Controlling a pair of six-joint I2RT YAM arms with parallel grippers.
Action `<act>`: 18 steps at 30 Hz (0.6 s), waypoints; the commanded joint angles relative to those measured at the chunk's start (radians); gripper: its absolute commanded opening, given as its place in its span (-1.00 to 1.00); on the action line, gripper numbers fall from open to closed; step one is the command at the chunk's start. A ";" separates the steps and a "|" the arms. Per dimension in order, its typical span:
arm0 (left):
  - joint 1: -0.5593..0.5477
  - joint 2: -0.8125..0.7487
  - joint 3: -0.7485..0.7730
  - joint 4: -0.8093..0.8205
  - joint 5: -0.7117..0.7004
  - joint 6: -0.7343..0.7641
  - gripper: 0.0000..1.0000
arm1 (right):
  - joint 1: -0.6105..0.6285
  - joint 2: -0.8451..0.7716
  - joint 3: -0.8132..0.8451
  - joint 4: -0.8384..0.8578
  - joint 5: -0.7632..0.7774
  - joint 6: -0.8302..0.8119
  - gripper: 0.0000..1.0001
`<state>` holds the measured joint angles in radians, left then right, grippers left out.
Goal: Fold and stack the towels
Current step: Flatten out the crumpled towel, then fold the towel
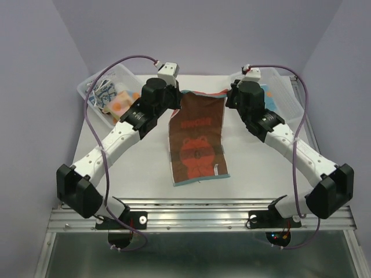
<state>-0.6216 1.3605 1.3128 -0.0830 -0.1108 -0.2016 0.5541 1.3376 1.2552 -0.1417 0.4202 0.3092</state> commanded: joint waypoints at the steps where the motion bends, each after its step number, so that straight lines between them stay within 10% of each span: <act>1: 0.089 0.135 0.112 0.103 0.216 0.195 -1.00 | -0.077 0.112 0.049 0.132 0.011 -0.013 -0.99; 18: 0.258 0.666 0.528 -0.064 0.284 0.623 -1.00 | -0.198 0.518 0.285 0.225 -0.204 -0.102 -0.99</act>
<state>-0.3893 2.0140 1.7580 -0.1226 0.1848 0.2867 0.3672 1.8359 1.4349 0.0303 0.2291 0.2523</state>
